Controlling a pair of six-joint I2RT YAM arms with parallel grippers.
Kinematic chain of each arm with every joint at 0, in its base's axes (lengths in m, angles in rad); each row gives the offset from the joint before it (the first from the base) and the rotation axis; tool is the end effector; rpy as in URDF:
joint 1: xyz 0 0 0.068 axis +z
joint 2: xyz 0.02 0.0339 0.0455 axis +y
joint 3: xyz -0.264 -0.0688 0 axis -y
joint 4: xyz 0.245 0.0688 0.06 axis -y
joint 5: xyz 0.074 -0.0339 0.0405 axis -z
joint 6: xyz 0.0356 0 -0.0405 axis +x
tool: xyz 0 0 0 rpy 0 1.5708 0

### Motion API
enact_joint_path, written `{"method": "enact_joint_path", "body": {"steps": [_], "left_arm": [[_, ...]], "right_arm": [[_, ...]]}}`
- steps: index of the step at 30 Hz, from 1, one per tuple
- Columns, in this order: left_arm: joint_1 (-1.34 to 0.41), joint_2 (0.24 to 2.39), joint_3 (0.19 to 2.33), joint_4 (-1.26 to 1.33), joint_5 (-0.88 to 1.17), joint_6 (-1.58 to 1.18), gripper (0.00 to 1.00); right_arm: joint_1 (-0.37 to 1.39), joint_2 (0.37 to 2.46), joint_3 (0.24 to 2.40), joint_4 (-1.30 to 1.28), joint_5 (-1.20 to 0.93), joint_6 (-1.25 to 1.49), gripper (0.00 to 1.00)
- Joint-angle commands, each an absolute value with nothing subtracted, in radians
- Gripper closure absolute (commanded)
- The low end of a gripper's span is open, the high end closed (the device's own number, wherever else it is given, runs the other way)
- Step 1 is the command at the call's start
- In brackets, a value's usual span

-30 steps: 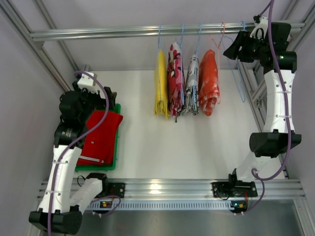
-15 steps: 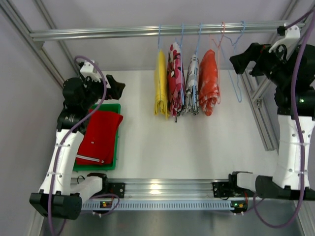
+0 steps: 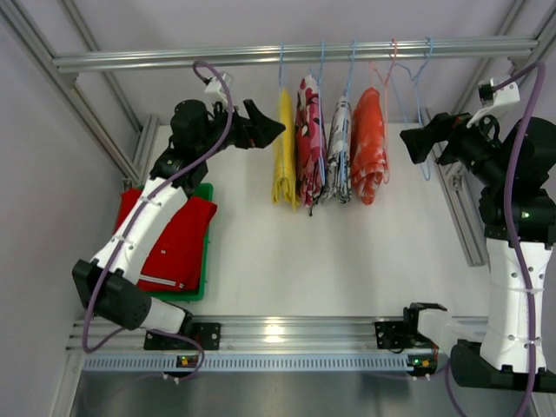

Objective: Remove the trousers from the hanger

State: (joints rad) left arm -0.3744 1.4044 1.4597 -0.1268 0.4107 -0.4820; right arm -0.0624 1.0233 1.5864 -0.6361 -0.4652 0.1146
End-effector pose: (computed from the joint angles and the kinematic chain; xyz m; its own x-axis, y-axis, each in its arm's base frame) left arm 0.2963 -0.1317 0.4397 -0.3862 -0.3049 -0.8706 0.5947 0.6392 -0.4876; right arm 0.1639 0.0058 0.5127 -0.1170 0.1097 -0.9871 -0.3799 0.9133 0.1465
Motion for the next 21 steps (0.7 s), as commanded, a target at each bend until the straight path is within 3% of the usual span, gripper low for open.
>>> {"method": "enact_joint_path", "body": {"steps": [1,14,18,21], "left_arm": [[-0.399,1.462,1.546,-0.014,0.377,-0.584,0.07],[-0.434,1.597,1.592,0.141,0.342,-0.603,0.31],[-0.433,1.608,1.609,0.149,0.338,-0.611,0.49],[-0.434,1.618,1.65,0.103,0.316,-0.594,0.52]], "right_arm": [[-0.064,1.002,1.585,-0.578,-0.483,0.084,0.0],[-0.064,0.996,1.565,-0.581,-0.485,0.081,0.01],[-0.064,0.992,1.555,-0.575,-0.488,0.089,0.01],[-0.064,0.989,1.548,-0.572,-0.492,0.094,0.01]]}}
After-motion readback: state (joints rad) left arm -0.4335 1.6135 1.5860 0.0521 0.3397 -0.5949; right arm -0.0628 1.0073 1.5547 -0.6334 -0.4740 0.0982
